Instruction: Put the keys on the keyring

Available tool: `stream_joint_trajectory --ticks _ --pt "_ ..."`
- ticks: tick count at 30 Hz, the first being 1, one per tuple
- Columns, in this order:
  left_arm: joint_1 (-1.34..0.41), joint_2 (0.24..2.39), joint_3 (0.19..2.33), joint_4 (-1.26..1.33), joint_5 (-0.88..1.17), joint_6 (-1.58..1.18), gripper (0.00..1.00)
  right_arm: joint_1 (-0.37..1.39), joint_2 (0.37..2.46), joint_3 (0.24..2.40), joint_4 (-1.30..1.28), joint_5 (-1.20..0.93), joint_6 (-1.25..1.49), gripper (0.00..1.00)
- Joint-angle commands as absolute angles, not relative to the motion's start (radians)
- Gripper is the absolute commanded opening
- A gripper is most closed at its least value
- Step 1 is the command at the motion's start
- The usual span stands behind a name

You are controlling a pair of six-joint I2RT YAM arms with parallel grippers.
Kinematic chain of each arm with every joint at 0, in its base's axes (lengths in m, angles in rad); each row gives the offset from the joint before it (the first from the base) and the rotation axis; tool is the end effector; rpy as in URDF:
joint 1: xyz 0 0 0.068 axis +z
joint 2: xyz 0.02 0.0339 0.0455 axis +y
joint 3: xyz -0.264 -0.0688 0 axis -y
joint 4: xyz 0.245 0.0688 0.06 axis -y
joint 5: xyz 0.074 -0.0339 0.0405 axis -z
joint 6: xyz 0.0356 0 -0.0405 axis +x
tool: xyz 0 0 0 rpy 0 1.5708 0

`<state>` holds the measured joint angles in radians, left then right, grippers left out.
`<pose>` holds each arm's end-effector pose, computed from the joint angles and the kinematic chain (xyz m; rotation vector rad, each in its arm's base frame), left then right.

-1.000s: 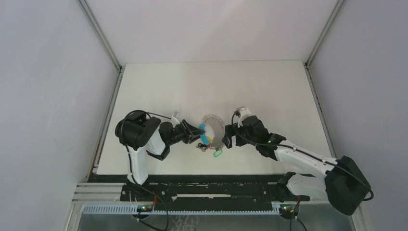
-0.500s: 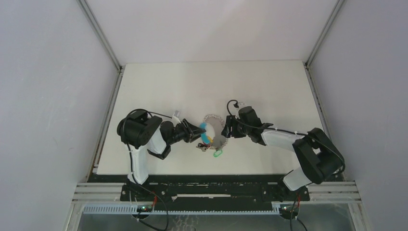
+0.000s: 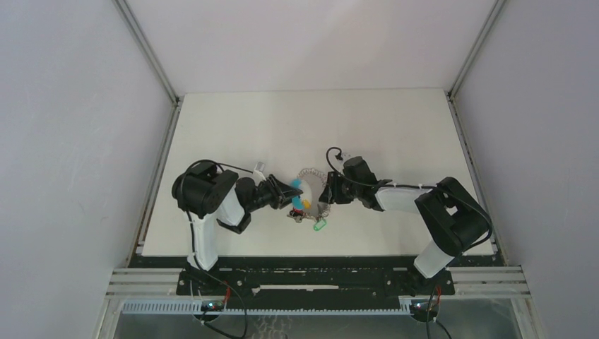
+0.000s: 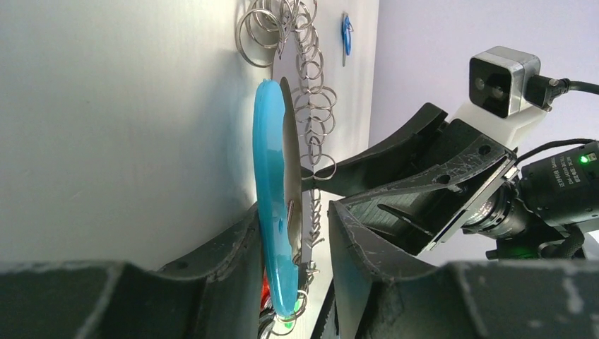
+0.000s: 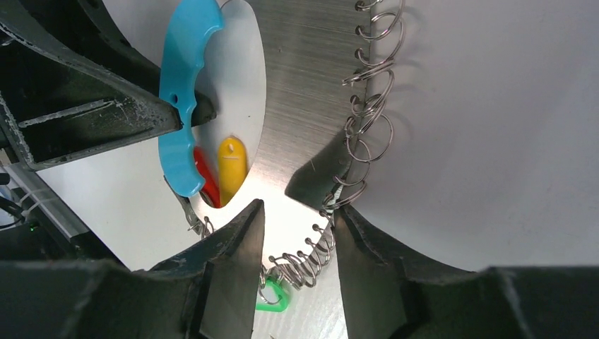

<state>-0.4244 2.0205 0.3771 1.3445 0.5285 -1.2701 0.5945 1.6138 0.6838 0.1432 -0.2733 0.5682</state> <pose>0.2450 -0.1304 0.0717 -0.4896 2.1324 -1.5714 0.2451 0.1773 0.1401 -0.1747 2.4943 0.8536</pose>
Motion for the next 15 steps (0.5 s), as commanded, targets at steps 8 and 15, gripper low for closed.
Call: stream_joint_trajectory --ticks 8,15 --pt "-0.436 1.950 0.394 1.398 0.538 -1.266 0.28 0.608 1.602 0.729 0.204 -0.305 0.580 0.41" --pt "-0.436 1.847 0.370 1.389 0.526 -1.254 0.04 0.604 1.415 0.710 0.131 -0.254 0.502 0.51"
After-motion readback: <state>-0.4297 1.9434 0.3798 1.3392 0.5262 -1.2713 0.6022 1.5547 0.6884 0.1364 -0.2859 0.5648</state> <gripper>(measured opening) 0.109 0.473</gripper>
